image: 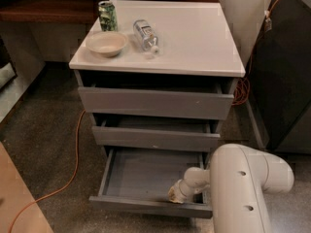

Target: Place blue plastic bottle into bottom drawer

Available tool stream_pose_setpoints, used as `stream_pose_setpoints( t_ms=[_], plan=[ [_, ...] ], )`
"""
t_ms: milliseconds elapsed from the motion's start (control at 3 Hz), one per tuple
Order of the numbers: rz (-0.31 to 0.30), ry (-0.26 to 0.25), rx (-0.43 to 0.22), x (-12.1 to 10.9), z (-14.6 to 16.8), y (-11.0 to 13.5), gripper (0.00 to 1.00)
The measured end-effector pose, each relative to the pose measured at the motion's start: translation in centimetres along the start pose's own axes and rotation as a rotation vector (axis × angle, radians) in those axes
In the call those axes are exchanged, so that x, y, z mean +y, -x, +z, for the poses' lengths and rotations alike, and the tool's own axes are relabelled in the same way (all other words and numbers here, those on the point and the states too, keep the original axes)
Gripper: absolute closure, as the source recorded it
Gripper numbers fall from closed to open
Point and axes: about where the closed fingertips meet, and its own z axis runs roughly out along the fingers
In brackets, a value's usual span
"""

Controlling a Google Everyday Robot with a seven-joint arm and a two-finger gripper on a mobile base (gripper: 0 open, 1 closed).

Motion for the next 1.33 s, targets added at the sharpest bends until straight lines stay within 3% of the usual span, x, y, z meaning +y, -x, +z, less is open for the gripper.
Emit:
stream_pose_setpoints(
  t_ms=[1333],
  plan=[
    [-0.047,0.053,0.01,5.8,0.2,1.6,1.0]
  ],
)
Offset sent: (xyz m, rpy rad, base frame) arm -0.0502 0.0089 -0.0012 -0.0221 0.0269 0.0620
